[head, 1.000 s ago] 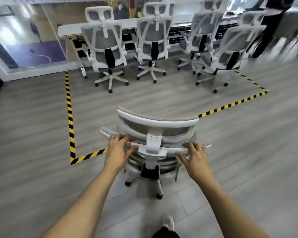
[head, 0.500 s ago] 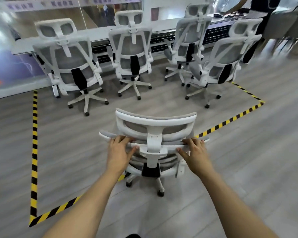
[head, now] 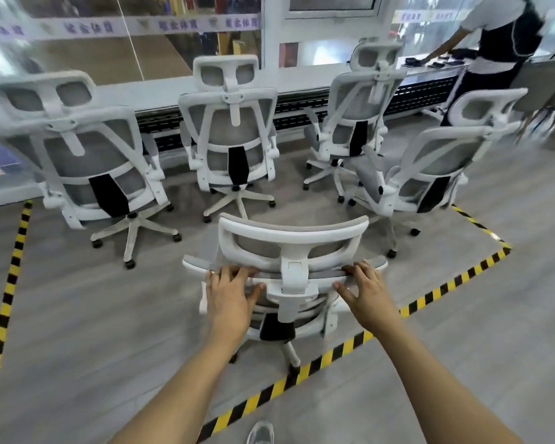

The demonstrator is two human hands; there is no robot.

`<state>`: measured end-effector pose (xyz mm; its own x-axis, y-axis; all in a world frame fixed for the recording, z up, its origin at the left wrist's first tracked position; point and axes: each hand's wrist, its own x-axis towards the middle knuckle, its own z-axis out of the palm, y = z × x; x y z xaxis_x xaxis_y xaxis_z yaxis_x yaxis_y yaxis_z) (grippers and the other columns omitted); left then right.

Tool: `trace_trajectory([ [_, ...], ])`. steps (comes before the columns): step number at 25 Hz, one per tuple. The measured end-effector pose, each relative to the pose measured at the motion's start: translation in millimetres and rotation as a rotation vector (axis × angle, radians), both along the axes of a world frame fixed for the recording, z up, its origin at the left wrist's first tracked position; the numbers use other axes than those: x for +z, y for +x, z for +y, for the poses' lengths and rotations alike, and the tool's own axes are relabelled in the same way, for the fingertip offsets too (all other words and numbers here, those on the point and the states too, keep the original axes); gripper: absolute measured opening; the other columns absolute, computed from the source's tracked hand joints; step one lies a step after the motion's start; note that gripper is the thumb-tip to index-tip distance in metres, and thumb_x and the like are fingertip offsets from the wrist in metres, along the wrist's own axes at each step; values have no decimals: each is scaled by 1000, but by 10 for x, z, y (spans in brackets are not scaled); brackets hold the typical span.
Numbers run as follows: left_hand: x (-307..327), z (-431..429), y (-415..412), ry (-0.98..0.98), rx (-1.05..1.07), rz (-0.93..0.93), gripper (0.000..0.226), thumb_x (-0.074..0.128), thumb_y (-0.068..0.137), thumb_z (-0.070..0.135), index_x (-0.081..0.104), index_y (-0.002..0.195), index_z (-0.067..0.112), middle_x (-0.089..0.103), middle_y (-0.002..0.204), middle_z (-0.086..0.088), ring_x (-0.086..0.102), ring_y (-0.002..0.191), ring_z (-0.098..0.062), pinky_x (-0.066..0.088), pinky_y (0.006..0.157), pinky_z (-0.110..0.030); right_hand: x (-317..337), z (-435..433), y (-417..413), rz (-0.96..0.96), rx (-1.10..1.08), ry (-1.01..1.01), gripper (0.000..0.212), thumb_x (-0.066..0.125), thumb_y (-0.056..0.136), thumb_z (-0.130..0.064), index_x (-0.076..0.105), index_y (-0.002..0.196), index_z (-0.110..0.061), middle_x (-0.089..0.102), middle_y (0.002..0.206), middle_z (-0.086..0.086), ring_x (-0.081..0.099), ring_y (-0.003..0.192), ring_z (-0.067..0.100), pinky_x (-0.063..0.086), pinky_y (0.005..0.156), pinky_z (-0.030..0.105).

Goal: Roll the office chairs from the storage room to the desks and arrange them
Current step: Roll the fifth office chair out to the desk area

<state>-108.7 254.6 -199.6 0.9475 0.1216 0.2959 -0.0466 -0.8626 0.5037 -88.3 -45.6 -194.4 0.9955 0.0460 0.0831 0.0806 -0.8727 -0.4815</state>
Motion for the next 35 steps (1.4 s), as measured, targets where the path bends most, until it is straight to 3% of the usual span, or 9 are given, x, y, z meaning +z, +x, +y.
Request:
trace_trajectory([
  [10,101,-650,2324,40,141,-3,32,66,88,43,64,118,34,57,113,-1,48,115,-27,32,110,-55,85,-576,2713,-11,148,99,51,57,96,-51,53,136,-20,41,149,0,19,149,16,14,116,22],
  [15,30,-1162,3348,77,256,47,33,68,87,40,63,117,29,55,112,-6,50,109,-32,36,105,-56,91,-1049,4076,-15,270,67,54,54,92,-60,57,131,-21,49,136,-5,35,140,20,31,116,34],
  [19,133,-1602,3868,94,336,138,32,66,89,36,59,119,27,56,116,-6,51,113,-32,42,100,-50,100,-1352,4786,-7,335,93,53,56,93,-56,57,131,-20,49,137,-1,37,139,23,34,115,39],
  [24,241,-2000,3944,212,332,258,54,57,90,31,44,142,25,44,148,-7,35,138,-36,34,112,-51,136,-1539,5148,-46,359,64,45,61,93,-45,61,126,-13,56,131,5,43,134,30,37,111,43],
  [28,547,-2152,3850,161,397,274,49,58,86,29,51,134,24,51,142,-3,44,130,-32,39,107,-44,358,-1408,5058,-168,407,138,28,63,91,-29,65,115,-17,66,112,1,56,107,27,44,94,39],
  [35,1042,-2109,2958,124,692,147,34,57,91,31,56,125,26,53,129,2,46,119,-23,45,98,-42,906,-433,4475,-223,878,260,34,61,93,-29,59,126,-23,60,123,-5,53,114,21,42,100,38],
])
